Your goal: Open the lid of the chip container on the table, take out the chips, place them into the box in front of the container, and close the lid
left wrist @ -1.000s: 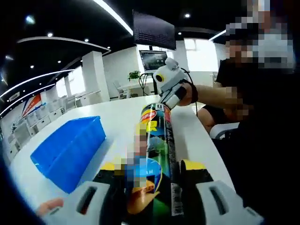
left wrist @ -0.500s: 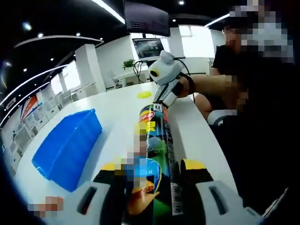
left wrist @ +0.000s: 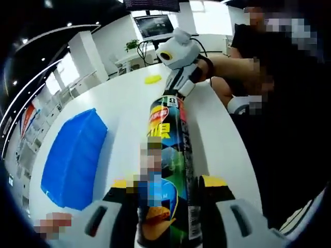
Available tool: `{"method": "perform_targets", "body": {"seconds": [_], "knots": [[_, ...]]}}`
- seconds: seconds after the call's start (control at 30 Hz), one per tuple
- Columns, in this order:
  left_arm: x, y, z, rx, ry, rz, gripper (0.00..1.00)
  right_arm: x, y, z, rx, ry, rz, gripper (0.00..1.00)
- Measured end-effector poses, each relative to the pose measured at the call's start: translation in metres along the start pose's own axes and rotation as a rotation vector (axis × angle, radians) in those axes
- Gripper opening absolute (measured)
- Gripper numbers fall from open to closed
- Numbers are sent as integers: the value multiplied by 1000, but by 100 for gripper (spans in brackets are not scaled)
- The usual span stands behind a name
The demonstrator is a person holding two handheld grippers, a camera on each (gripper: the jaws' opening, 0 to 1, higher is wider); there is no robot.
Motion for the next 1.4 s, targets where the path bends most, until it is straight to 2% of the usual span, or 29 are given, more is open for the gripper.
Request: {"method": "perform_targets", "body": {"seconds": [0.1, 0.2, 0.3, 0.4, 0.47, 0.5, 0.53, 0.57, 0.6, 0.73, 0.83, 1.0, 1.1, 1.17, 1.2, 1.23, 1.27, 1.3, 1.37, 1.4], "knots": [[1, -2, 0, 3, 15, 48, 46, -6, 3, -8, 72, -55, 53, 3], [3, -5, 1, 8, 23, 105, 46, -10, 1, -12, 167, -141, 56, 11], [4, -6, 0, 17, 26, 146, 46, -11, -4, -21, 248, -186, 51, 11], [6, -10, -9, 24, 22, 169, 46, -8, -6, -24, 313, -239, 93, 11], [6, -11, -11, 22, 18, 181, 46, -6, -8, -18, 355, -318, 100, 14], [8, -14, -14, 22, 16, 184, 46, -5, -11, -13, 414, -376, 98, 15], [8, -15, -16, 19, 13, 195, 46, -6, -11, -12, 430, -388, 105, 13], [8, -14, -15, 15, 12, 196, 46, -4, -12, -17, 402, -351, 99, 13], [7, -12, -13, 11, 8, 199, 46, -3, -14, -17, 403, -347, 95, 13], [4, -9, -12, -3, 2, 215, 46, 3, -19, -16, 475, -403, 125, 10], [2, -6, -12, -7, 5, 214, 46, 7, -23, -22, 499, -475, 213, 8], [0, -3, -10, -50, 28, 196, 47, 17, -26, -21, 488, -526, 291, 7], [-1, 2, -8, -85, 35, 182, 48, 24, -24, -17, 404, -468, 305, 13], [-2, 7, 0, -96, 34, 183, 48, 28, -21, -11, 371, -467, 329, 10], [-2, 8, 0, -99, 32, 179, 49, 30, -17, -9, 342, -474, 358, 2], [-2, 8, 0, -99, 32, 175, 49, 31, -7, -8, 274, -462, 451, 1], [-1, 8, 0, -96, 32, 174, 49, 33, -1, -10, 241, -377, 495, 1], [-1, 9, -1, -90, 32, 186, 49, 32, -5, 6, 247, -434, 420, 1], [-3, 13, 1, -69, 16, 222, 50, 30, 0, 17, 251, -436, 415, 1], [-3, 14, 1, -64, 12, 222, 50, 33, -3, 9, 264, -431, 414, 1]]}}
Point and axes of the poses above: the point that each gripper's makers call its tool centre point, and the gripper's own axes: x roughly forward along the fingers, z roughly to its left, y roughly out of its underside, the point moved 8 cm from there along -x, roughly backward along the fingers, and after that the axes turned 1 degree about y, right-handed, at the moved point
